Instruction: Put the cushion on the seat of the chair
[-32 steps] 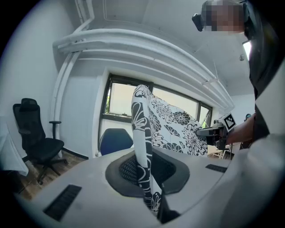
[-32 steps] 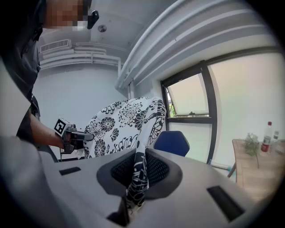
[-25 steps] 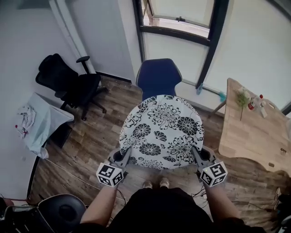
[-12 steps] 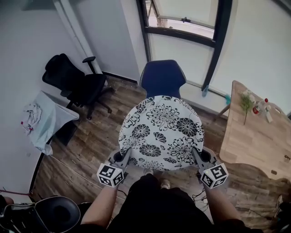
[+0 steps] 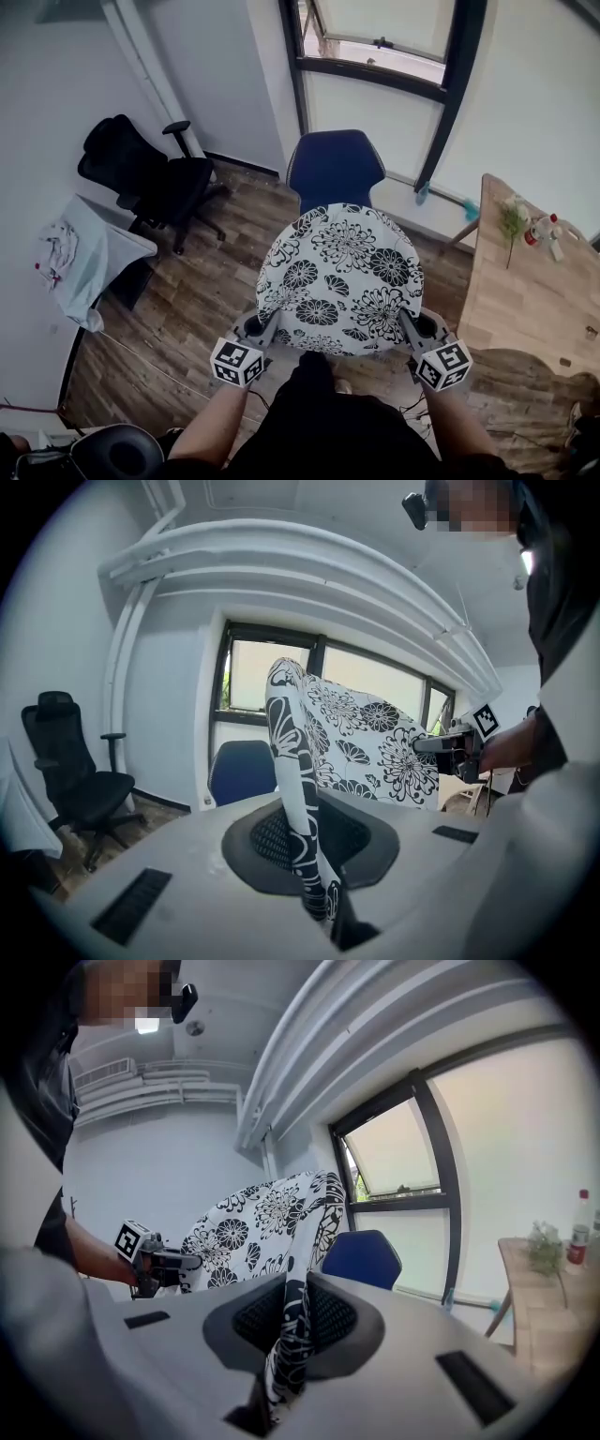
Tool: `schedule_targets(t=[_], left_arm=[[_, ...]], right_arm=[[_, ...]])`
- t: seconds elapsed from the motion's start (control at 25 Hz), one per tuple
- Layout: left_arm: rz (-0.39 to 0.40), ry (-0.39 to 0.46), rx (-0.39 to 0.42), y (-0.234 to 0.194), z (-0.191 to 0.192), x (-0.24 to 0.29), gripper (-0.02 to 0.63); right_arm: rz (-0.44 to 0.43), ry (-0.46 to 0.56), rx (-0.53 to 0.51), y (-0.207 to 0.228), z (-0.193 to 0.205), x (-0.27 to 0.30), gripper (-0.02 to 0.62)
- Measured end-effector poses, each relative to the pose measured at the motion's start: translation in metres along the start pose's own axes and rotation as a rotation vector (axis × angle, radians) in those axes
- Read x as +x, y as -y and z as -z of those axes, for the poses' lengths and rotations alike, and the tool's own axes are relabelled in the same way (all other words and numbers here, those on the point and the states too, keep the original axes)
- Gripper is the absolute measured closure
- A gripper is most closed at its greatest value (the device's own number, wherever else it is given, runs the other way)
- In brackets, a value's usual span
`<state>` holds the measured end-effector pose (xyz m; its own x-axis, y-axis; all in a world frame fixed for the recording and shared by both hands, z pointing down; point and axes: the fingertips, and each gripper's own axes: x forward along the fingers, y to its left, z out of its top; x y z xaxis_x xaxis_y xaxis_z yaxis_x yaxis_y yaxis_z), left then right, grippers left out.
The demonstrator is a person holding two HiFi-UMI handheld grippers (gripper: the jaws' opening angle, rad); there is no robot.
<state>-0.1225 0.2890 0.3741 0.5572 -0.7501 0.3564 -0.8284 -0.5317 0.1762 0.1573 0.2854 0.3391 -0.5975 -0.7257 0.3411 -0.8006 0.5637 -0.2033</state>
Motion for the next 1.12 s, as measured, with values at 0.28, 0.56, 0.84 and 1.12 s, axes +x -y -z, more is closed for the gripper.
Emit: schedule_targets(t=[0.28, 0.56, 0.84, 1.12], left_arm=[[0.062, -0.035, 0.013, -0.049, -0.02, 0.06, 0.589], [0.131, -0.042, 0.056, -0.074, -0.017, 0.081, 0.589], [0.183, -0.023, 0.082, -0.074, -0.005, 0.091, 0.589], [0.236, -0.064, 0.04, -0.097, -0.013, 0.115, 0.589]], right_arm=[[0.05, -0.057, 0.008, 0.032, -0.022, 0.064, 0.548], [0.123, -0.086, 0.029, 0.043, -0.019, 0.078, 0.548], [0.166, -0.047, 0.037, 0.039, -0.01, 0.083, 0.547], [0.211, -0.07, 0.072, 0.035, -0.016, 0.104, 0.547]])
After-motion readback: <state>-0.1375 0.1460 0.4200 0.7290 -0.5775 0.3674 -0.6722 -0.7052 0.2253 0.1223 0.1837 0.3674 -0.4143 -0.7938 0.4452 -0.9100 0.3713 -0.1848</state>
